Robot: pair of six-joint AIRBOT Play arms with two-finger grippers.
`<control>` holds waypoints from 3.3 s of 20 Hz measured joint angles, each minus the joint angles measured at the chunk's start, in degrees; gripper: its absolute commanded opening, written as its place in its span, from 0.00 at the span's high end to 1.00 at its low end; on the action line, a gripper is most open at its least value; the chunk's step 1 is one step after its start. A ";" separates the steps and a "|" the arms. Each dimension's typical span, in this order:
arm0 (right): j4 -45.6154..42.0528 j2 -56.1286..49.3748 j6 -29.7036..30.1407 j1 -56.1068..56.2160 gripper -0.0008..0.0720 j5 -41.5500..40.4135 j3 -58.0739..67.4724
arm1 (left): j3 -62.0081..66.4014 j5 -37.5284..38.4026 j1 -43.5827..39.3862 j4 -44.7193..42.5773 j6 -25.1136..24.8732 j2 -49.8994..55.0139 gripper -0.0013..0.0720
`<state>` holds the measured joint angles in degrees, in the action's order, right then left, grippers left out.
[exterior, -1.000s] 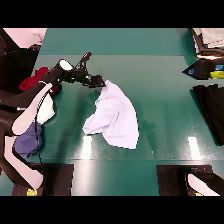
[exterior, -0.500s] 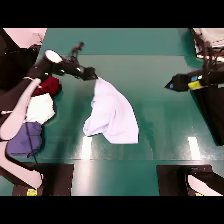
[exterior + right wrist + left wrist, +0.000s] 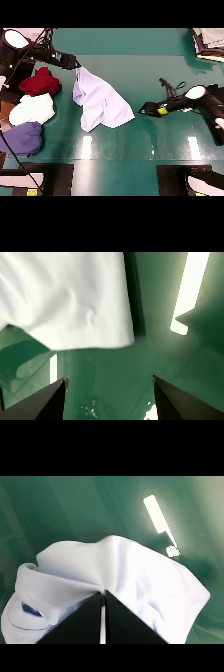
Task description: Fold the shirts.
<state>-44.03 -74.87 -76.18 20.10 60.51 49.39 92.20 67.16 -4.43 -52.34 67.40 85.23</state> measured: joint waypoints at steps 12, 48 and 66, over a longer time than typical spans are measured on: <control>-4.07 -13.75 1.70 5.44 0.97 0.20 16.41 | 0.55 2.38 0.22 -4.26 1.49 -6.78 0.95; -23.21 16.85 -3.15 -13.05 0.97 13.07 15.39 | -37.92 0.83 3.43 2.27 -2.80 -29.33 0.23; -23.19 16.85 -3.41 -13.05 0.97 12.57 14.91 | -48.61 -15.85 0.50 -2.25 -0.85 -14.23 0.95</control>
<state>-67.22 -58.02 -79.59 7.05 73.08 64.29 43.59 51.31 -3.92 -54.59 66.54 71.00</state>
